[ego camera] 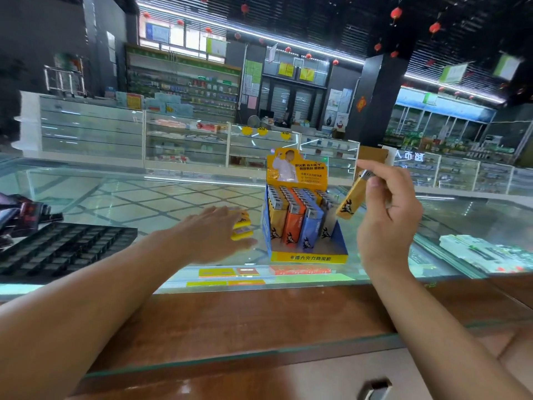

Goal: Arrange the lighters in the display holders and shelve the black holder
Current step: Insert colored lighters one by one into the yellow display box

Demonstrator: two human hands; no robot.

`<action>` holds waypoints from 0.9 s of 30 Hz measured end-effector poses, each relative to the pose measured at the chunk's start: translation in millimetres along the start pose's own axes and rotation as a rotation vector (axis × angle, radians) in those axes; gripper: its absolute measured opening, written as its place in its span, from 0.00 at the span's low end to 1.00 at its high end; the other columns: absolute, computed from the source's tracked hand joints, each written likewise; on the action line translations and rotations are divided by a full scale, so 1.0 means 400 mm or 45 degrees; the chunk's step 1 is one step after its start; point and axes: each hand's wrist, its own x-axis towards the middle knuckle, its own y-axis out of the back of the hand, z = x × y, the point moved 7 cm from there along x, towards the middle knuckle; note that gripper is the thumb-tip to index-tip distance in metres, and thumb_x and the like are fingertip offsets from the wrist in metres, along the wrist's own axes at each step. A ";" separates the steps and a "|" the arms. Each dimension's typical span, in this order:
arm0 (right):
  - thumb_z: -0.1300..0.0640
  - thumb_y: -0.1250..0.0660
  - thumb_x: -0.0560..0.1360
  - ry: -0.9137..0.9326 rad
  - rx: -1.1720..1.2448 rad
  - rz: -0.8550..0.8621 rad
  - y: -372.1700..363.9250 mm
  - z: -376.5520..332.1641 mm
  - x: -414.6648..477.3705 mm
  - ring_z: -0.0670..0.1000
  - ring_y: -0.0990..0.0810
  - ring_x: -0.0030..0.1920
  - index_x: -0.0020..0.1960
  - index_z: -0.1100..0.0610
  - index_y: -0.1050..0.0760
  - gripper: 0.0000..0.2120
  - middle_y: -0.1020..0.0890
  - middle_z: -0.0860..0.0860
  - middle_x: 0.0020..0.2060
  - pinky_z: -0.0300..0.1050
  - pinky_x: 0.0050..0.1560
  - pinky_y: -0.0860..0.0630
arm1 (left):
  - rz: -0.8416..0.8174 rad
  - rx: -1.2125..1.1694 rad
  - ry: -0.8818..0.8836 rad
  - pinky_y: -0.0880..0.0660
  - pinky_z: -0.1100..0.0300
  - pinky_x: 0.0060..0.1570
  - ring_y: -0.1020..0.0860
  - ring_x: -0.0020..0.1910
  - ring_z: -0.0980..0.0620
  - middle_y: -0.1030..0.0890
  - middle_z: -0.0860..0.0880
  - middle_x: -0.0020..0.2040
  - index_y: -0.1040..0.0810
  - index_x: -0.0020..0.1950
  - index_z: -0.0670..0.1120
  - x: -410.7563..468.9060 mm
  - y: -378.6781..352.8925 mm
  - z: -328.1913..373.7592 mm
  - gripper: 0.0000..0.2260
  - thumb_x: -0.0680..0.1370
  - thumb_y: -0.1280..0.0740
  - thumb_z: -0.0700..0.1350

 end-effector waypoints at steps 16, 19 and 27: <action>0.64 0.35 0.84 0.326 -0.024 -0.435 -0.101 -0.087 -0.048 0.48 0.20 0.54 0.62 0.61 0.18 0.10 0.18 0.51 0.53 0.47 0.54 0.23 | -0.043 0.159 0.084 0.27 0.47 0.66 0.26 0.68 0.44 0.24 0.46 0.70 0.30 0.73 0.54 0.041 0.031 -0.011 0.30 0.79 0.44 0.71; 0.62 0.32 0.84 0.488 -0.199 -0.522 -0.127 -0.098 -0.067 0.51 0.19 0.55 0.61 0.56 0.16 0.09 0.16 0.49 0.53 0.52 0.55 0.26 | -0.148 0.155 0.103 0.25 0.53 0.53 0.22 0.51 0.49 0.20 0.49 0.52 0.24 0.59 0.50 0.054 0.058 -0.012 0.25 0.78 0.36 0.69; 0.62 0.36 0.85 0.400 -0.177 -0.445 -0.110 -0.069 -0.053 0.52 0.21 0.56 0.62 0.58 0.17 0.11 0.17 0.50 0.53 0.51 0.57 0.25 | -0.211 0.120 0.150 0.28 0.53 0.49 0.24 0.46 0.51 0.22 0.51 0.46 0.25 0.50 0.51 0.087 0.086 -0.023 0.24 0.71 0.28 0.69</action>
